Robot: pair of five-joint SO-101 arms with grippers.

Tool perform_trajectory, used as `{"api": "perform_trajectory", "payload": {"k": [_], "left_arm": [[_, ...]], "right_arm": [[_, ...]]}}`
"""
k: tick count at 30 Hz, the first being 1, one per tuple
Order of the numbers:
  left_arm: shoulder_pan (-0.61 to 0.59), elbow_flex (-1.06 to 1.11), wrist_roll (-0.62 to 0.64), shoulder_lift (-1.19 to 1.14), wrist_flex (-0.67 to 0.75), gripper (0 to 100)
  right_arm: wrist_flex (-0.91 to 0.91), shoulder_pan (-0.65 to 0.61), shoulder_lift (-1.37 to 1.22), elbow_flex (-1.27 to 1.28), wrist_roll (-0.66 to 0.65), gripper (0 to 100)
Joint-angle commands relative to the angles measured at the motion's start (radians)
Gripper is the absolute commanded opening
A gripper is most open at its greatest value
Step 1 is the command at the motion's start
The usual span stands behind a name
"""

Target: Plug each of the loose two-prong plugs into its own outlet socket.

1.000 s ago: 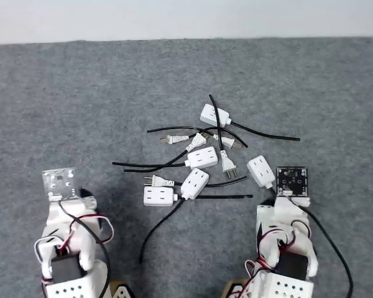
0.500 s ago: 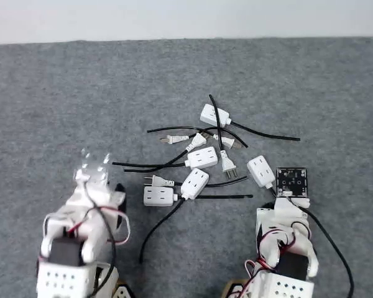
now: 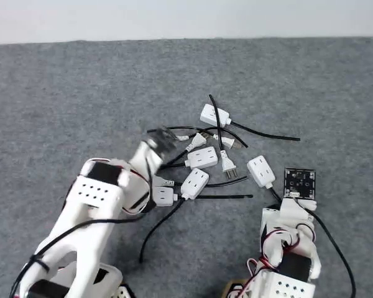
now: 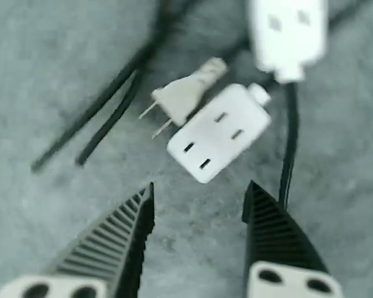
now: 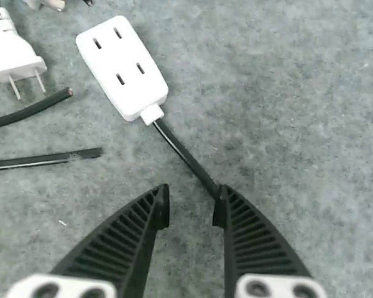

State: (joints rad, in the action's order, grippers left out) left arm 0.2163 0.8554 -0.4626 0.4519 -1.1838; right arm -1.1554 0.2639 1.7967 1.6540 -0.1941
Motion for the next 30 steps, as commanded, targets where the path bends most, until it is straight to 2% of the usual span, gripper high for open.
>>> {"api": "perform_trajectory", "payload": {"k": [1, 8, 13, 24, 30], "left_arm": [[0.063, 0.01, -0.23, 0.023, 0.028, 22], [0.169, 0.018, -0.4, 0.04, 0.018, 22], [0.181, 0.039, -0.496, 0.038, 0.026, 22], [0.178, 0.041, -0.5, 0.031, 0.127, 23], [0.126, -0.09, -0.535, -0.204, 0.126, 23]], "right_arm": [[0.019, 0.013, 0.015, -0.023, 0.002, 12.6], [0.019, 0.016, 0.015, -0.023, 0.002, 12.6], [0.03, 0.047, 0.016, -0.018, -0.017, 12.6], [0.024, 0.047, 0.016, -0.018, -0.06, 12.6], [0.024, 0.045, 0.016, -0.018, -0.06, 12.6]]}}
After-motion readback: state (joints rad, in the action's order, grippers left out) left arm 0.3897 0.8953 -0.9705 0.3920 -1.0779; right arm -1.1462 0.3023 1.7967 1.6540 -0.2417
